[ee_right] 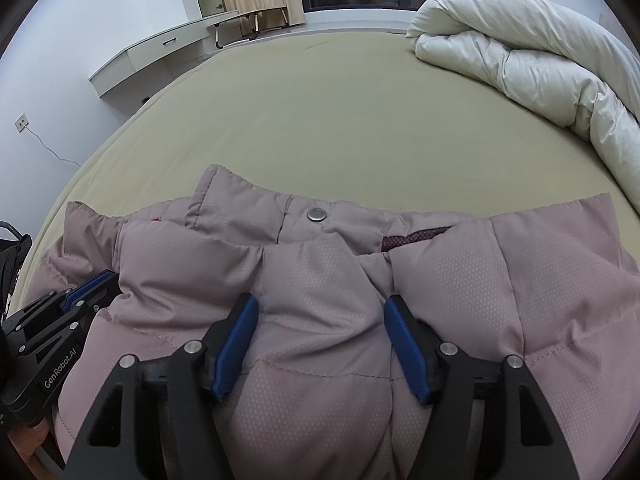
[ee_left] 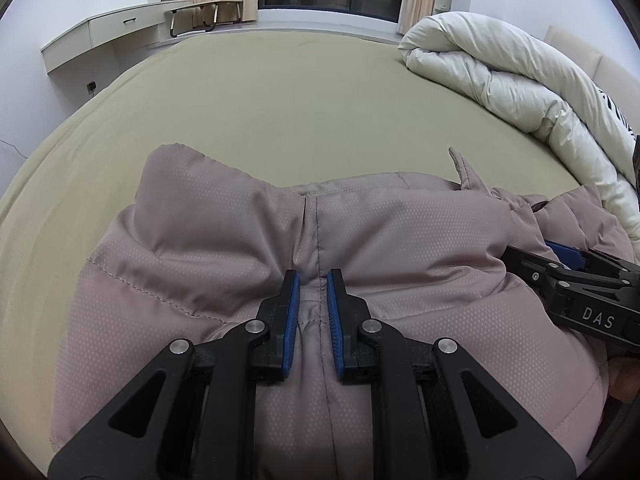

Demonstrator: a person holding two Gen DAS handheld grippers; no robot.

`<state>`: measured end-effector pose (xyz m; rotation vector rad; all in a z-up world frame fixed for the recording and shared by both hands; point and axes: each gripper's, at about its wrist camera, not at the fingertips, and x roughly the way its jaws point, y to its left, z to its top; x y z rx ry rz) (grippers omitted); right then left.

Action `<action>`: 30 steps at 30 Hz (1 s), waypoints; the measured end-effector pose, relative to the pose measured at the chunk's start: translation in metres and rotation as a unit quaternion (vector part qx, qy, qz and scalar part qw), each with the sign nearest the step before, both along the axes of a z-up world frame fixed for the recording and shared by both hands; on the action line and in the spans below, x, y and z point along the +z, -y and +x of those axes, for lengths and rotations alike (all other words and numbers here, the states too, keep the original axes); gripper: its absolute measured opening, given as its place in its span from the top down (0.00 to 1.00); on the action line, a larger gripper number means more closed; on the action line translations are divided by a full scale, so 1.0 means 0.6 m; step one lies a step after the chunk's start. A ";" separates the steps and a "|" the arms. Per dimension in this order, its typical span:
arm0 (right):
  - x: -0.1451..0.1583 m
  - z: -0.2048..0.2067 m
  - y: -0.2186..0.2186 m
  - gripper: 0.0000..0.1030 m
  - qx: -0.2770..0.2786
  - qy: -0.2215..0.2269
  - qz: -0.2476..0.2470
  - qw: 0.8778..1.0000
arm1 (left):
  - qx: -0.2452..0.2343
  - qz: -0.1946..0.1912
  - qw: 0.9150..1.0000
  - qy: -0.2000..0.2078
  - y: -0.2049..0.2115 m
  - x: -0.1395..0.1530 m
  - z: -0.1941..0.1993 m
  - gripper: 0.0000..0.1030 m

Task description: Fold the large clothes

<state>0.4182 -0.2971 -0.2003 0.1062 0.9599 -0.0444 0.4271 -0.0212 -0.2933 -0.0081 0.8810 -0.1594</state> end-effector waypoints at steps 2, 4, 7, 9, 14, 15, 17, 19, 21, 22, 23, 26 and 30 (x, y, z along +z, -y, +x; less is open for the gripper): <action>-0.001 -0.002 -0.001 0.33 0.000 0.003 0.002 1.000 | 0.000 0.002 1.000 0.001 0.000 -0.002 0.000 0.87; -0.001 -0.003 0.000 0.34 -0.001 0.005 0.003 1.000 | 0.000 0.003 1.000 0.002 0.001 0.000 -0.003 0.87; -0.002 -0.004 0.002 0.33 -0.001 0.010 0.006 1.000 | -0.001 0.001 1.000 0.004 -0.001 0.001 -0.004 0.87; -0.003 -0.006 0.001 0.33 -0.001 0.013 0.007 1.000 | -0.001 0.000 1.000 0.005 -0.002 0.001 -0.005 0.87; -0.003 -0.009 0.004 0.33 -0.002 0.020 0.011 1.000 | -0.001 0.000 1.000 0.008 -0.003 0.001 -0.007 0.87; -0.003 -0.009 0.005 0.33 -0.001 0.020 0.012 1.000 | -0.001 0.000 1.000 0.009 -0.003 0.002 -0.008 0.87; -0.001 -0.010 0.005 0.33 -0.002 0.023 0.012 1.000 | -0.001 0.001 1.000 0.010 -0.003 0.003 -0.009 0.87; 0.004 -0.012 0.003 0.32 -0.001 0.026 0.010 1.000 | -0.002 -0.002 1.000 0.010 -0.004 0.005 -0.010 0.87; 0.016 -0.018 0.005 0.32 0.002 0.030 0.019 0.999 | -0.005 -0.006 1.000 0.001 -0.008 0.016 -0.011 0.87; 0.028 -0.024 0.008 0.31 0.004 0.032 0.028 0.999 | -0.008 -0.002 1.000 -0.003 -0.009 0.028 -0.015 0.87; 0.042 -0.034 0.012 0.31 0.003 0.035 0.038 0.999 | -0.008 0.004 1.000 -0.003 -0.010 0.040 -0.024 0.87; 0.111 -0.100 0.044 0.29 -0.014 0.100 0.066 0.993 | -0.007 0.004 1.000 0.019 -0.010 0.084 -0.082 0.87; 0.150 -0.169 0.126 0.19 -0.081 0.122 0.020 0.989 | -0.018 0.047 0.998 0.042 -0.007 0.092 -0.128 0.86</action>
